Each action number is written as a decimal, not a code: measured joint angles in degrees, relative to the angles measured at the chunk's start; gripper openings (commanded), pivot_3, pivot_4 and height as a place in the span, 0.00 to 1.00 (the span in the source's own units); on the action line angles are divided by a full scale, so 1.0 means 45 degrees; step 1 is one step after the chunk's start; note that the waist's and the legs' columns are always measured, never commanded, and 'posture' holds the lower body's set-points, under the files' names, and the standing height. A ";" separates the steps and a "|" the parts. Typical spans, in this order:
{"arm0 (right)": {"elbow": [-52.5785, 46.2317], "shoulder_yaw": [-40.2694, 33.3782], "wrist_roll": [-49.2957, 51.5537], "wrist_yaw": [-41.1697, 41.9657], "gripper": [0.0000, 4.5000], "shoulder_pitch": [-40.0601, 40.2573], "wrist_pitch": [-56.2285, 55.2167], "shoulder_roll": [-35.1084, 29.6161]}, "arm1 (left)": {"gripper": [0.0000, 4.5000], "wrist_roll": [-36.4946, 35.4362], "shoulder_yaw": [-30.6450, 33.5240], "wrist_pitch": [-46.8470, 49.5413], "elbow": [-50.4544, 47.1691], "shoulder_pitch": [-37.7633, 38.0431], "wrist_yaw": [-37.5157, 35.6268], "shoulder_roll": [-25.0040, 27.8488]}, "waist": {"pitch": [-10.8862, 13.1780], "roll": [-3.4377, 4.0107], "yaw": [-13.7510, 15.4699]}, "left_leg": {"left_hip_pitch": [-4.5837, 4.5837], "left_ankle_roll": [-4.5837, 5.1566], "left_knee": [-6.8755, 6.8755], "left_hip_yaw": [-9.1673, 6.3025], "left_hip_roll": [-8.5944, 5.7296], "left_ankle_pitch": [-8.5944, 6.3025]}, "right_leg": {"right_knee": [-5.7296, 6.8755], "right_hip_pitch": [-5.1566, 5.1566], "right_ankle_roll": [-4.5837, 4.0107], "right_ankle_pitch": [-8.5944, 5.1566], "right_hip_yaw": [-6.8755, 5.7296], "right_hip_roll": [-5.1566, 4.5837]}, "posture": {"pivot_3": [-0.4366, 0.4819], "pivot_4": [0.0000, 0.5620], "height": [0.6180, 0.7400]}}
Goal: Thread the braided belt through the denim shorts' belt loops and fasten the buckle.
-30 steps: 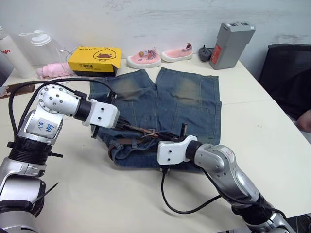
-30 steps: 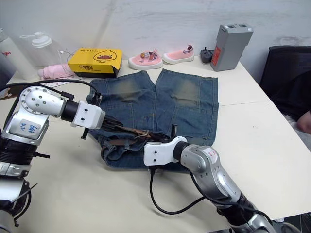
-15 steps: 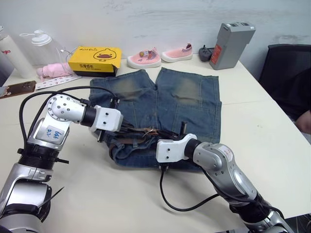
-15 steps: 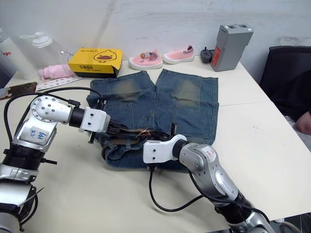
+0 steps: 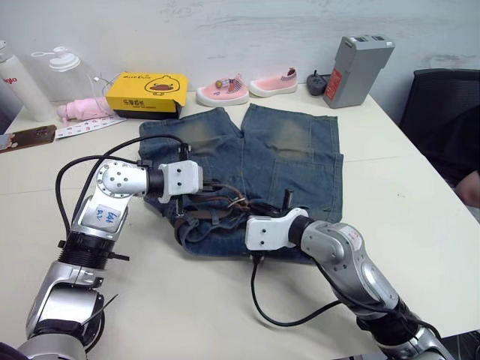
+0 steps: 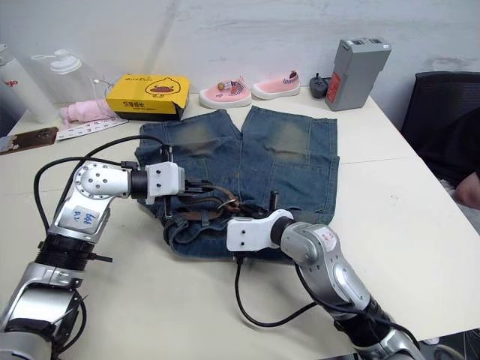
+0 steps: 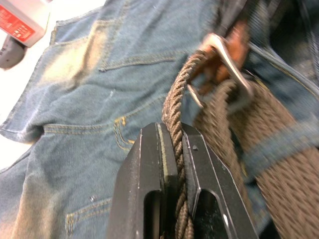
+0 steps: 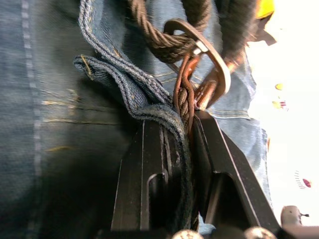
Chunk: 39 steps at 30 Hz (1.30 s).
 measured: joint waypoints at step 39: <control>-0.0364 -0.0183 0.0515 0.0702 0.70 0.0388 -0.0476 -0.0324 | 0.00 0.0226 -0.0924 0.0742 -0.0225 0.0278 -0.0863 -0.0968 | -0.0052 0.0021 0.0081 | -0.0005 0.0009 0.0010 0.0005 -0.0014 -0.0005 | -0.0002 0.0005 -0.0001 -0.0001 -0.0002 -0.0023 | 0.48 0.27 0.05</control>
